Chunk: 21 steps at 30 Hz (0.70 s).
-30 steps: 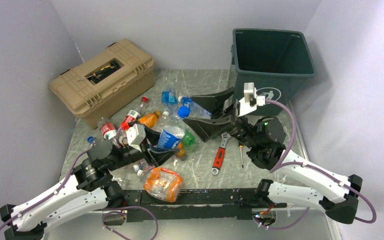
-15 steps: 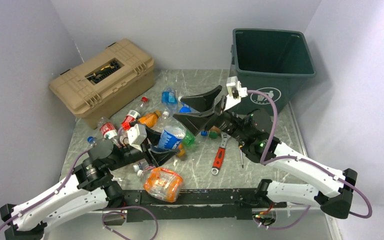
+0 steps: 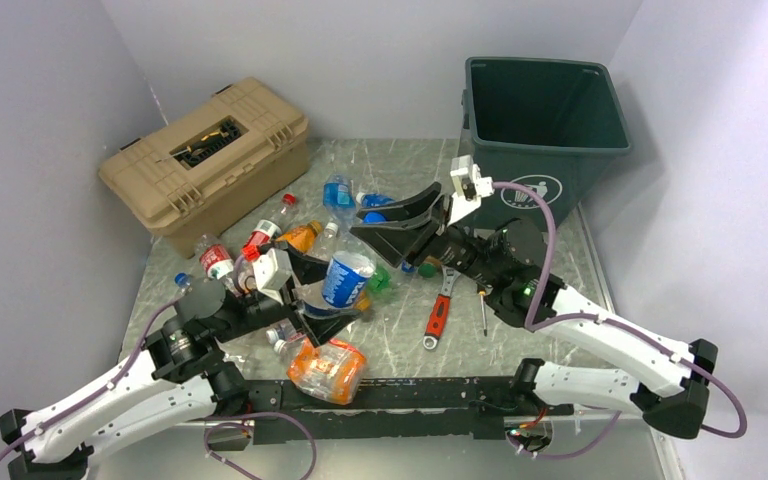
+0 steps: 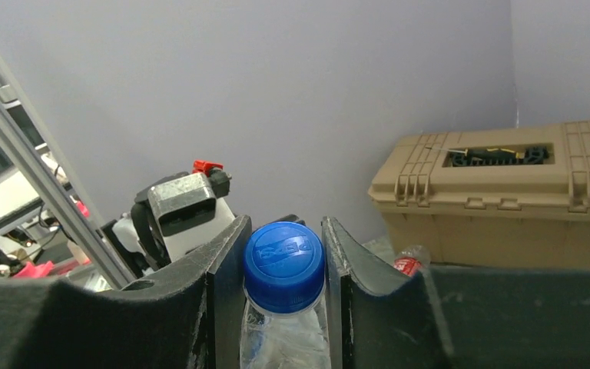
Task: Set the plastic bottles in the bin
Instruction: Pick up the plastic bottle at the center of the board, then place the plastic bottle in the trash bin.
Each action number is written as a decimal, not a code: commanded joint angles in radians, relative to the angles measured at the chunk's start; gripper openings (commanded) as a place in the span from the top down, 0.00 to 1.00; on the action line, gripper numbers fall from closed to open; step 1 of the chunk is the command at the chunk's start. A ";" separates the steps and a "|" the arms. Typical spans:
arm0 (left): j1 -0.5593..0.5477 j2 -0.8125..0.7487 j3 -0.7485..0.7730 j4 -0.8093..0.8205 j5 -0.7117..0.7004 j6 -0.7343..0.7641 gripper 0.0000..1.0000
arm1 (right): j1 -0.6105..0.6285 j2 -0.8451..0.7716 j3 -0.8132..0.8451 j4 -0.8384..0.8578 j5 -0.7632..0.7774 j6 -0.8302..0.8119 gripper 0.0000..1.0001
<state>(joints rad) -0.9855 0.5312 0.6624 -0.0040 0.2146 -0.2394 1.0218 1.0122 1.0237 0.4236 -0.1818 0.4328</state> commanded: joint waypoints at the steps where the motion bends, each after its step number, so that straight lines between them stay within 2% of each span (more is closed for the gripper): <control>1: -0.004 -0.017 0.029 0.010 -0.008 0.010 0.00 | -0.002 -0.069 0.070 -0.057 0.040 -0.079 1.00; 5: -0.007 -0.048 0.031 0.006 -0.065 0.020 0.00 | -0.002 -0.114 0.238 -0.246 0.221 -0.313 1.00; 8: -0.008 -0.087 0.017 0.007 -0.110 0.026 0.00 | -0.003 -0.113 0.339 -0.266 0.499 -0.512 1.00; 11: -0.009 -0.110 0.006 0.013 -0.144 0.030 0.01 | -0.005 -0.084 0.344 -0.045 0.805 -0.774 1.00; 13: -0.010 -0.113 0.002 0.014 -0.153 0.032 0.01 | -0.029 -0.028 0.354 0.191 0.929 -0.977 1.00; 14: -0.011 -0.110 0.004 0.012 -0.154 0.033 0.01 | -0.065 0.013 0.380 0.257 0.980 -1.053 1.00; 15: -0.012 -0.108 0.003 0.011 -0.155 0.033 0.01 | -0.121 0.052 0.411 0.268 0.989 -1.080 1.00; 16: -0.013 -0.101 0.006 0.009 -0.156 0.033 0.01 | -0.207 0.089 0.454 0.207 0.990 -1.036 1.00; 18: -0.017 -0.090 0.013 0.006 -0.149 0.038 0.00 | -0.386 0.137 0.529 0.043 0.937 -0.852 1.00; 21: -0.024 -0.082 0.018 0.006 -0.150 0.046 0.01 | -0.573 0.207 0.557 0.029 0.887 -0.727 1.00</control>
<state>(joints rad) -0.9962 0.4335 0.6624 -0.0216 0.0803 -0.2214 0.6296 1.1278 1.5398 0.5102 0.6689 -0.3882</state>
